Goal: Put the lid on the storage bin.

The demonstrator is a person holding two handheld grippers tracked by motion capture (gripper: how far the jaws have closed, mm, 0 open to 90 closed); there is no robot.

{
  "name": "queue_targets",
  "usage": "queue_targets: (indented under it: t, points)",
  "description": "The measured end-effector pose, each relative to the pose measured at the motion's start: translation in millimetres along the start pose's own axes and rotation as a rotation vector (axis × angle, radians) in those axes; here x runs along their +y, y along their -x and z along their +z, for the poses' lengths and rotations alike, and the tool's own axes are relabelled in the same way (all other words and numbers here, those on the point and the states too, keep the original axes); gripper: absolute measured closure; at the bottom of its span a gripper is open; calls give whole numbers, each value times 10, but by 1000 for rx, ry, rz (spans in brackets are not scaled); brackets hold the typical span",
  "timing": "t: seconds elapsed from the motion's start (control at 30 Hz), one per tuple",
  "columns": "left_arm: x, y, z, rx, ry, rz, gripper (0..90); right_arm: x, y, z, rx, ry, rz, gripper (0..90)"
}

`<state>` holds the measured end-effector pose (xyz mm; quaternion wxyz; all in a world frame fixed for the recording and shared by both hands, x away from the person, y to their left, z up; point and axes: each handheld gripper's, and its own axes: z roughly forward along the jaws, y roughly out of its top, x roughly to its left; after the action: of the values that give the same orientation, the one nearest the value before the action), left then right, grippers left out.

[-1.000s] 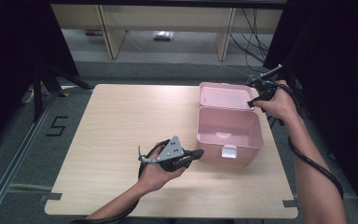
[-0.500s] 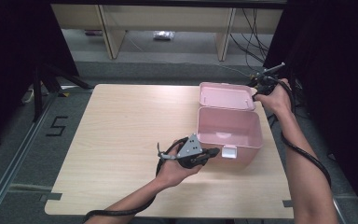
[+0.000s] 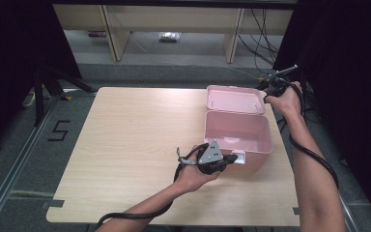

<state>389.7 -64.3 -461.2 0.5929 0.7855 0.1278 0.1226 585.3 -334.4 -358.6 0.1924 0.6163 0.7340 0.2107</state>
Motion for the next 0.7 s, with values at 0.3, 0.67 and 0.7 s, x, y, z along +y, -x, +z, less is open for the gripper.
queue_targets:
  t: [0.3,0.67,0.7]
  points:
    - [-1,14,113,28,0,6,894,35,18,90,-8,11,-17,789]
    - [-21,48,129,35,0,7,895,94,-15,138,-21,4,4,785]
    - [-19,51,128,38,-2,5,895,106,-22,146,-22,10,11,785]
